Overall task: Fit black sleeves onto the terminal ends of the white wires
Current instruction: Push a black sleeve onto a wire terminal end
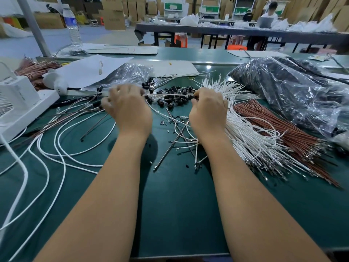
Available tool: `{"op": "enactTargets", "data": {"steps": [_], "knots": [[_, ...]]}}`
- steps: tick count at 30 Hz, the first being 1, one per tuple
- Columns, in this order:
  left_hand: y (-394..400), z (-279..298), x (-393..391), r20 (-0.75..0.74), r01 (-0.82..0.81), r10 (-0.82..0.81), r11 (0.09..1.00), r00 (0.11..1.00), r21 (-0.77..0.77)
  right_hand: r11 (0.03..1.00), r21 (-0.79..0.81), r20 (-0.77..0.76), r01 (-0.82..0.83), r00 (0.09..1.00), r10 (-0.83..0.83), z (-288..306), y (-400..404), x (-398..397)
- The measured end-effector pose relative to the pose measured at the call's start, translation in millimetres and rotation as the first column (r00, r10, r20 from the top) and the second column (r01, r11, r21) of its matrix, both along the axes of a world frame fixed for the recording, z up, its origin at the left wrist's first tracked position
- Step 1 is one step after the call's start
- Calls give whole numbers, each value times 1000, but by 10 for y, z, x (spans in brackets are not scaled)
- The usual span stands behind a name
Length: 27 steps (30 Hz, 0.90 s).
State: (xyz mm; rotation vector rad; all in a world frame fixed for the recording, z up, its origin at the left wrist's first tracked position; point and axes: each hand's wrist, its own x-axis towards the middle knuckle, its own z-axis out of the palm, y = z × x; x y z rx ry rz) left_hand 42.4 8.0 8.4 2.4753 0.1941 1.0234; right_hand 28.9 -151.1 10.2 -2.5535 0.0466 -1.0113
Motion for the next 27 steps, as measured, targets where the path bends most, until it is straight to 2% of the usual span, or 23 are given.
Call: {"op": "enactTargets", "data": {"steps": [3, 5, 8, 11, 14, 17, 19, 21, 22, 24, 27], "knots": [[-236, -16, -52, 74, 286, -306, 936, 949, 206, 986, 14, -26, -166, 986, 166, 5, 78, -8], [-308, -20, -68, 62, 371, -397, 894, 916, 253, 969, -3, -30, -249, 968, 249, 12, 114, -24], [-225, -28, -56, 72, 356, -382, 904, 922, 237, 967, -16, -38, -255, 966, 255, 6, 95, -44], [-99, -23, -11, 92, 320, -332, 939, 939, 126, 982, 48, -43, -181, 982, 183, -10, 29, -36], [7, -68, 50, 77, 180, -181, 984, 981, 21, 985, 112, -100, -129, 985, 140, -12, -22, -19], [32, -114, 80, 30, 83, -83, 997, 996, 10, 973, 116, -114, -200, 970, 213, -4, 4, -32], [-59, -88, 55, 70, 246, -250, 967, 966, 71, 961, 96, -105, -260, 957, 270, 2, 48, -54], [-181, -54, -9, 76, 481, -489, 871, 869, 100, 949, 85, -93, -302, 946, 309, 9, 77, -68], [-206, -41, -28, 67, 535, -540, 841, 839, 77, 945, 84, -91, -315, 942, 322, 11, 83, -71], [-157, -42, 9, 57, 507, -507, 862, 860, 23, 946, 91, -96, -312, 942, 320, 12, 68, -69], [0, -72, 67, 1, 347, -347, 936, 938, -52, 961, 114, -98, -253, 959, 264, 18, 7, -42]]}}
